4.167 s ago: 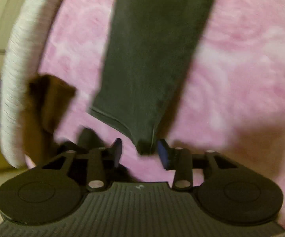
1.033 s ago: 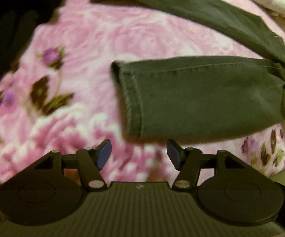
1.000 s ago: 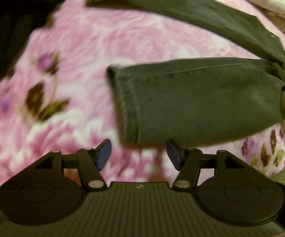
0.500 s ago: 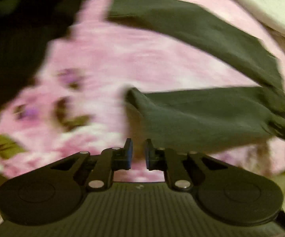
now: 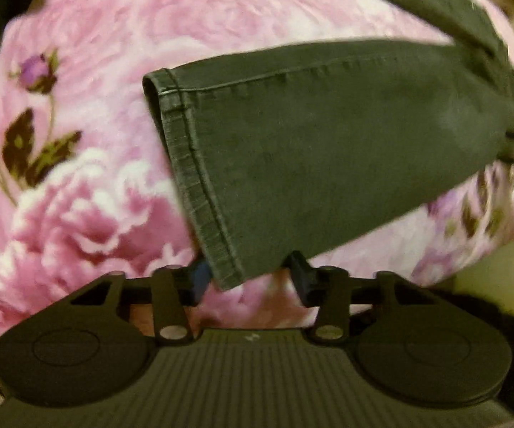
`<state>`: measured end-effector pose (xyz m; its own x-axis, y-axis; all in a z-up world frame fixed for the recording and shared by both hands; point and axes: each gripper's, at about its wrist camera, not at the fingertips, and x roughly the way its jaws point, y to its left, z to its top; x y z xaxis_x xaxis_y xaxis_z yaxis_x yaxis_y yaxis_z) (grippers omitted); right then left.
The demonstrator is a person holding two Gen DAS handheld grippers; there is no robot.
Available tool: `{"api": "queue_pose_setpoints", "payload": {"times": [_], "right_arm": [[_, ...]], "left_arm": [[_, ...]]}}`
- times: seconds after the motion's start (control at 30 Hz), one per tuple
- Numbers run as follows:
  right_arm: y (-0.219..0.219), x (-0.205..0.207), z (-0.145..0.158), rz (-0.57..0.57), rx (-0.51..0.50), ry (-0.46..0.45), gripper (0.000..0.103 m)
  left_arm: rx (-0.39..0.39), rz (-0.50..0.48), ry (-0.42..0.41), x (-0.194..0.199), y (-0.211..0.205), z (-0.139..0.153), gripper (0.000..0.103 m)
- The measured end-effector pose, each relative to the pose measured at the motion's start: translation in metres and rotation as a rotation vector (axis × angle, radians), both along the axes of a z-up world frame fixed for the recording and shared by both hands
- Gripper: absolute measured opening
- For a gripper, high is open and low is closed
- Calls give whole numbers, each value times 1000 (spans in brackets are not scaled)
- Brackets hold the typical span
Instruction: Fold clothes
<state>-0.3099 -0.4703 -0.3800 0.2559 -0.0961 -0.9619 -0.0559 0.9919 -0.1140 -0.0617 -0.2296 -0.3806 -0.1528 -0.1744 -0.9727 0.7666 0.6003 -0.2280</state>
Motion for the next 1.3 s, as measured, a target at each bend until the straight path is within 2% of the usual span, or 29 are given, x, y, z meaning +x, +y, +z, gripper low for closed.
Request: {"api": "queue_pose_setpoints", "payload": {"times": [0.07,0.17,0.23,0.33,0.43,0.57,0.6,0.67,0.8,0.93,1.03,1.07,1.1,1.13,1.3], "right_arm": [[-14,-2,1,-102,6,1,56],[-41,-6,11,-296,19,-45,56],[-59,-9,19,-417,26,-86,56],[-86,-17,29,-536,10,-154,56],[-124,-38,35,-720,41,-198,56],[-188,-93,45,-981,70,-264,56],[-207,-110,48,-1034,66,-282,56],[-245,-143,51,-1131,69,-325,56],[-316,-196,49,-1279,103,-417,59],[-374,-220,29,-1306,158,-462,60],[-403,-228,8,-1336,288,-481,59],[-410,-229,2,-1341,324,-484,55],[-416,-230,-1,-1340,350,-485,28],[-417,-228,3,-1317,344,-489,6],[-409,-221,38,-1165,246,-489,6]], "left_arm": [[24,-34,2,0,1,5,22],[35,-81,-55,-1,1,23,23],[6,-93,-80,-3,-5,35,23],[-41,-130,-124,-9,-18,51,26],[-88,-294,-212,-41,-55,56,35],[-171,-593,-330,-107,-109,54,45],[-198,-639,-340,-125,-122,53,47],[-244,-715,-353,-160,-148,50,58],[-287,-827,-400,-222,-200,34,58],[-265,-897,-483,-270,-257,6,58],[-199,-907,-516,-287,-297,-10,55],[-176,-898,-507,-291,-307,-14,54],[-161,-886,-501,-292,-315,-13,54],[-155,-879,-493,-293,-320,-8,51],[-148,-860,-445,-293,-338,18,49]]}}
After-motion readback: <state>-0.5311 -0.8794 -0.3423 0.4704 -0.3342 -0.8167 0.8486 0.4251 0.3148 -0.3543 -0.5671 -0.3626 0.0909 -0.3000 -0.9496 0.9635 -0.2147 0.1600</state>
